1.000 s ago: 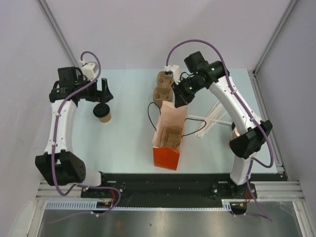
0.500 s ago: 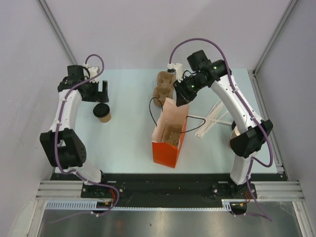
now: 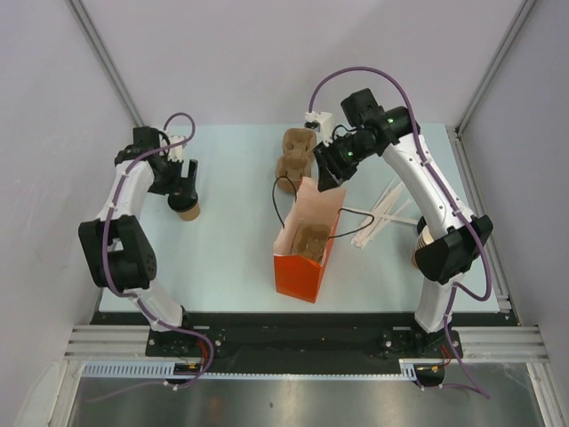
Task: Pack the takeout coffee
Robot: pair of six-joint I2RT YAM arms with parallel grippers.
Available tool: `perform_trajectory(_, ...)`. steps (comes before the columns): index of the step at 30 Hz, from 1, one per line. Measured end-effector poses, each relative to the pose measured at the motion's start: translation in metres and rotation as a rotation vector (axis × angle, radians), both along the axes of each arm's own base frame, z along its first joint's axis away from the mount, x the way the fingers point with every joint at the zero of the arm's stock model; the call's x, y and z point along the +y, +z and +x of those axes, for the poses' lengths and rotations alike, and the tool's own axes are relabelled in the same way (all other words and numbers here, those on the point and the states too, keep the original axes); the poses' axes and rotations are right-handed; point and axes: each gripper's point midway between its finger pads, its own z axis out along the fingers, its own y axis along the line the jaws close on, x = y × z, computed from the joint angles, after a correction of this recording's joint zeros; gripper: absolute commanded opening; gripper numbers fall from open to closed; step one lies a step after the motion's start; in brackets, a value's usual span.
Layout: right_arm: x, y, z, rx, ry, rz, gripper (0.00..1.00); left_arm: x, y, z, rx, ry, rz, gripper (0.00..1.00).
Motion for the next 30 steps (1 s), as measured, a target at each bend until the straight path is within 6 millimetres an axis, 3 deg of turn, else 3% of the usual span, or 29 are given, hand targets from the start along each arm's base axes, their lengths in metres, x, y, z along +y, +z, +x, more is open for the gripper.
perform_trajectory(10, -0.002, 0.001, 0.001, 0.006, -0.002, 0.01, 0.38, 0.005, -0.024, 0.003, 0.063, -0.005, -0.003, 0.88)
perform_trajectory(30, -0.004, 0.001, 0.0, 0.018, -0.001, 0.02, 0.38, 0.008, -0.025, 0.012, 0.054, 0.002, -0.006, 0.95)
